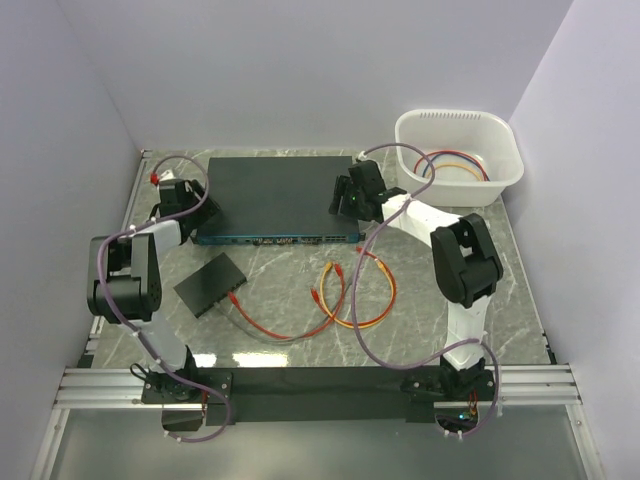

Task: Insert the plug into the switch port

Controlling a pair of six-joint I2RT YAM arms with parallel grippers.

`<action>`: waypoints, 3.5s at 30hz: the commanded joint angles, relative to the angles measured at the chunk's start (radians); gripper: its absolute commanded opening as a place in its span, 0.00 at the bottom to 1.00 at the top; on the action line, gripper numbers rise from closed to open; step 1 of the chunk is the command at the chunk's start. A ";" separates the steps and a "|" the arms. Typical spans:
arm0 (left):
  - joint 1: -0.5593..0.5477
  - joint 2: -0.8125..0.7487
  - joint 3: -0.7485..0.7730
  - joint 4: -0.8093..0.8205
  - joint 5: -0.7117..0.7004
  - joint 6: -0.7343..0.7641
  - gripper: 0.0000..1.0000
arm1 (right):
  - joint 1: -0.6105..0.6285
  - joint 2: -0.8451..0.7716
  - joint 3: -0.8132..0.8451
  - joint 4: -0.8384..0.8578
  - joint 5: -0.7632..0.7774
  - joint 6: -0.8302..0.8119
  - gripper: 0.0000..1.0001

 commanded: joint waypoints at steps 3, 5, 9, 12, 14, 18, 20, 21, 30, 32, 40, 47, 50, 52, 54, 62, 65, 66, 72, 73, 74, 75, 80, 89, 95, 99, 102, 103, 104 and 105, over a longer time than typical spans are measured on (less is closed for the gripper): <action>-0.069 -0.081 -0.124 -0.030 0.117 -0.038 0.74 | -0.005 0.065 0.066 -0.024 -0.053 0.017 0.73; -0.102 -0.117 -0.150 -0.043 0.108 -0.048 0.74 | -0.016 0.082 0.080 -0.035 -0.051 0.018 0.73; -0.161 -0.196 -0.244 -0.051 0.099 -0.098 0.74 | -0.042 0.057 0.050 -0.023 -0.037 0.023 0.73; -0.182 -0.268 -0.285 -0.083 0.055 -0.124 0.74 | -0.054 0.047 0.051 -0.026 -0.045 0.008 0.73; -0.184 -0.317 -0.291 -0.124 0.035 -0.133 0.74 | -0.051 0.018 0.039 -0.009 -0.057 -0.012 0.73; -0.184 -0.374 -0.273 -0.186 -0.030 -0.132 0.75 | -0.042 -0.079 -0.028 0.008 -0.044 -0.043 0.73; -0.184 -0.374 -0.238 -0.200 -0.036 -0.124 0.76 | -0.024 -0.148 -0.054 -0.013 0.007 -0.058 0.73; -0.184 -0.367 -0.224 -0.218 -0.036 -0.115 0.76 | -0.016 -0.174 -0.091 -0.018 0.024 -0.060 0.73; -0.188 -0.405 -0.150 -0.241 -0.091 -0.117 0.75 | 0.116 -0.458 -0.427 -0.040 0.147 -0.035 0.72; -0.198 -0.428 -0.166 -0.243 -0.090 -0.120 0.75 | 0.116 -0.473 -0.467 -0.041 0.147 -0.026 0.70; -0.228 -0.546 -0.252 -0.241 -0.090 -0.140 0.75 | 0.108 -0.397 -0.450 -0.095 0.266 -0.037 0.64; -0.233 -0.580 -0.293 -0.249 -0.081 -0.132 0.74 | 0.102 -0.280 -0.388 -0.113 0.360 -0.032 0.69; -0.233 -0.588 -0.310 -0.235 -0.073 -0.132 0.74 | 0.095 -0.231 -0.348 -0.122 0.368 -0.040 0.71; -0.233 -0.588 -0.311 -0.234 -0.070 -0.130 0.75 | 0.095 -0.202 -0.320 -0.125 0.371 -0.048 0.72; -0.233 -0.589 -0.313 -0.235 -0.071 -0.127 0.74 | 0.095 -0.175 -0.297 -0.125 0.366 -0.052 0.72; -0.233 -0.595 -0.325 -0.229 -0.067 -0.124 0.74 | 0.096 -0.108 -0.277 -0.095 0.285 -0.055 0.67; -0.233 -0.600 -0.325 -0.229 -0.064 -0.126 0.74 | 0.096 -0.113 -0.306 -0.067 0.259 -0.052 0.46; -0.233 -0.601 -0.325 -0.231 -0.064 -0.126 0.74 | 0.096 -0.118 -0.314 -0.063 0.254 -0.052 0.32; -0.234 -0.630 -0.313 -0.254 -0.054 -0.137 0.74 | 0.111 -0.176 -0.343 -0.053 0.246 -0.071 0.09; -0.236 -0.637 -0.313 -0.257 -0.051 -0.140 0.74 | 0.116 -0.220 -0.348 -0.049 0.251 -0.081 0.05; -0.241 -0.644 -0.307 -0.264 -0.048 -0.143 0.74 | 0.128 -0.246 -0.352 -0.047 0.256 -0.089 0.04; -0.245 -0.666 -0.304 -0.267 -0.048 -0.143 0.73 | 0.138 -0.307 -0.367 -0.035 0.256 -0.097 0.03; -0.320 -0.747 -0.287 -0.254 -0.004 -0.153 0.73 | 0.199 -0.519 -0.444 0.025 0.273 -0.150 0.00; -0.532 -0.862 -0.313 0.035 0.185 -0.212 0.69 | 0.251 -0.863 -0.631 0.184 0.057 -0.229 0.00; -0.716 -0.809 -0.293 0.157 0.119 -0.207 0.70 | 0.285 -0.918 -0.647 0.246 0.001 -0.252 0.00; -0.810 -0.692 -0.230 0.148 0.007 -0.203 0.69 | 0.309 -0.914 -0.648 0.255 0.022 -0.261 0.00; -0.876 -0.616 -0.172 0.118 -0.036 -0.201 0.68 | 0.329 -0.900 -0.644 0.253 0.033 -0.267 0.00; -0.888 -0.599 -0.143 0.107 -0.104 -0.202 0.68 | 0.332 -0.898 -0.644 0.253 0.045 -0.267 0.00; -0.911 -0.571 -0.129 0.093 -0.129 -0.203 0.68 | 0.337 -0.898 -0.644 0.253 0.049 -0.268 0.00; -0.920 -0.560 -0.117 0.078 -0.148 -0.199 0.68 | 0.345 -0.897 -0.644 0.255 0.053 -0.270 0.00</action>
